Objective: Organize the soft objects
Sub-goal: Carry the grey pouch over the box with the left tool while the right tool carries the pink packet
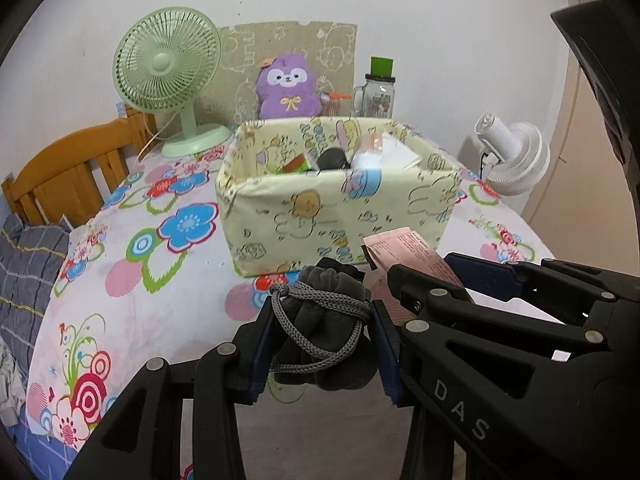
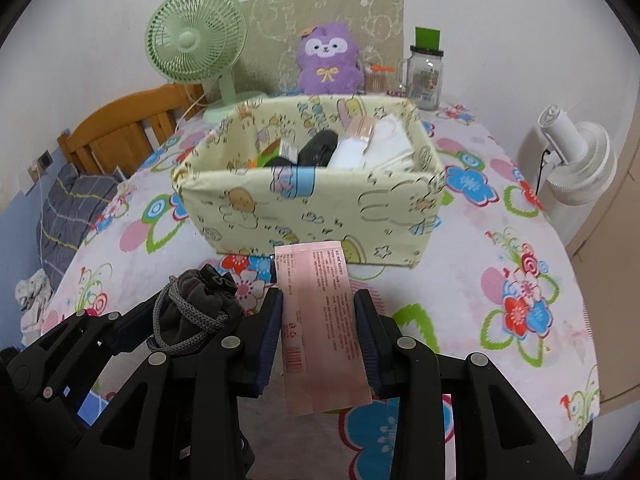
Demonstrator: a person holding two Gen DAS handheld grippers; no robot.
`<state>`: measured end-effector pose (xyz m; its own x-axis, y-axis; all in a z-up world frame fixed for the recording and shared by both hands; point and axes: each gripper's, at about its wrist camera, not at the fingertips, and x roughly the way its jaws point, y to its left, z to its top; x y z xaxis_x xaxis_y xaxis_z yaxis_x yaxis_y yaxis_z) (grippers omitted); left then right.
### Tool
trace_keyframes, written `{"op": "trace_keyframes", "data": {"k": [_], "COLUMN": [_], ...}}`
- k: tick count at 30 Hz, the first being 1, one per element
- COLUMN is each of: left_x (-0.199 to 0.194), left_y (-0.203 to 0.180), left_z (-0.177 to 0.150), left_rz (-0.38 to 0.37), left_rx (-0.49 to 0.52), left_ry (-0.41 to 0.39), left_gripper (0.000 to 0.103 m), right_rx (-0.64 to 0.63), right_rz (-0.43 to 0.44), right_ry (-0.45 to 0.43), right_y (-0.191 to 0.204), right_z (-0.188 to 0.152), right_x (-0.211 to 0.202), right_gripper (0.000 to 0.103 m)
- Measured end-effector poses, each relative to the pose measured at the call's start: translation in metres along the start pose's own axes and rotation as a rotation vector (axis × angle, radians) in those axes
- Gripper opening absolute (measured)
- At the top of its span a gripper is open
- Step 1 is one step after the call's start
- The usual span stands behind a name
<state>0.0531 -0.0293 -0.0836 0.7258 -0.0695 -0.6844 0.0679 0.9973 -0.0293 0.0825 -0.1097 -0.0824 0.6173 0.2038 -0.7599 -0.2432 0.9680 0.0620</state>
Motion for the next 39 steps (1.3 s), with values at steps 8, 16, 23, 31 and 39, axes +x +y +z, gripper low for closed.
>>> {"op": "trace_keyframes", "data": {"k": [8, 16, 23, 31, 39], "left_x": [-0.014, -0.028, -0.039, -0.048, -0.051], "left_y": [-0.007, -0.011, -0.014, -0.017, -0.017], "left_z": [0.013, 0.027, 0.041, 0.059, 0.076], "left_rz": [0.009, 0.012, 0.009, 0.01, 0.01], "left_rx": [0.011, 0.017, 0.024, 0.035, 0.038], "left_ry": [-0.033, -0.072, -0.106, -0.148, -0.177], "left_gripper": [0.045, 0.045, 0.045, 0.045, 0.045], "right_rx": [0.006, 0.003, 0.005, 0.004, -0.005], "right_rz": [0.004, 0.003, -0.005, -0.009, -0.012], "right_ry": [-0.04, -0.084, -0.117, -0.157, -0.183], "right_y": [-0.004, -0.007, -0.009, -0.013, -0.015], "right_z": [0.009, 0.021, 0.034, 0.05, 0.066], "right_x": [-0.017, -0.035, -0.048, -0.062, -0.07], "right_gripper": [0.039, 0.039, 0.039, 0.039, 0.039]}}
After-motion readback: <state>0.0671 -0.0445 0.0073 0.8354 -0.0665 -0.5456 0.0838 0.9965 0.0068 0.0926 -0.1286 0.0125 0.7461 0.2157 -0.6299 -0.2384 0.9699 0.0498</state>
